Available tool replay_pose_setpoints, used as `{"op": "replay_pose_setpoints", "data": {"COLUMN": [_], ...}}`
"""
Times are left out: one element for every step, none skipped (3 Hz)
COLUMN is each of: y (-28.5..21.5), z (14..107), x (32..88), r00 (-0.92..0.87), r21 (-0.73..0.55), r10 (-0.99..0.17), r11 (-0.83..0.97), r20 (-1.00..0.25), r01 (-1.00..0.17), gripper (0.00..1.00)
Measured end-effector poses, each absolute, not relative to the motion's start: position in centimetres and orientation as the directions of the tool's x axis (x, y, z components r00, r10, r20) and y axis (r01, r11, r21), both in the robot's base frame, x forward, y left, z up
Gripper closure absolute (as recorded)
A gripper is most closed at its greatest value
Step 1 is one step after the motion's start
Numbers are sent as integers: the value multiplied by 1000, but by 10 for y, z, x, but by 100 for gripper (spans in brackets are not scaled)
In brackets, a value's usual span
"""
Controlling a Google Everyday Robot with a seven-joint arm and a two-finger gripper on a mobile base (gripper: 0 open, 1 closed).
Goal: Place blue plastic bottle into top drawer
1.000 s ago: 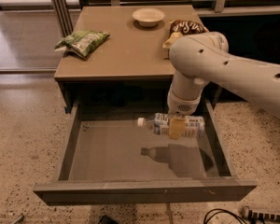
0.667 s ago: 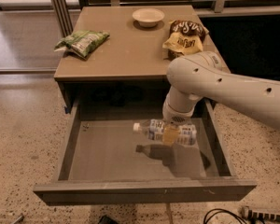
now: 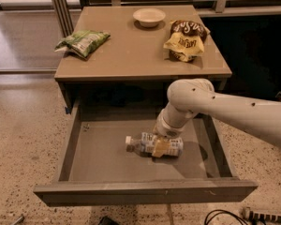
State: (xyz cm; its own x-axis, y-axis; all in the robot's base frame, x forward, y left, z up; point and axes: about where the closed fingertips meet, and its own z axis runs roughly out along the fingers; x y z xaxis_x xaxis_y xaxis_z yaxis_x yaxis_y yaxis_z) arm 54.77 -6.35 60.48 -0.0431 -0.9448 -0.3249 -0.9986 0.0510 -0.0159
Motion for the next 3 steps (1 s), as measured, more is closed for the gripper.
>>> {"op": "replay_pose_setpoints", "data": {"y": [-62, -62, -62], "z": [596, 596, 596], "x": [547, 547, 547], "r00": [-39, -38, -38], "r21": [4, 4, 5], "r10": [-943, -943, -943], "r11": [39, 39, 39], "r20": [-330, -330, -330], "r01": [-999, -999, -999], "gripper": [100, 83, 52]}}
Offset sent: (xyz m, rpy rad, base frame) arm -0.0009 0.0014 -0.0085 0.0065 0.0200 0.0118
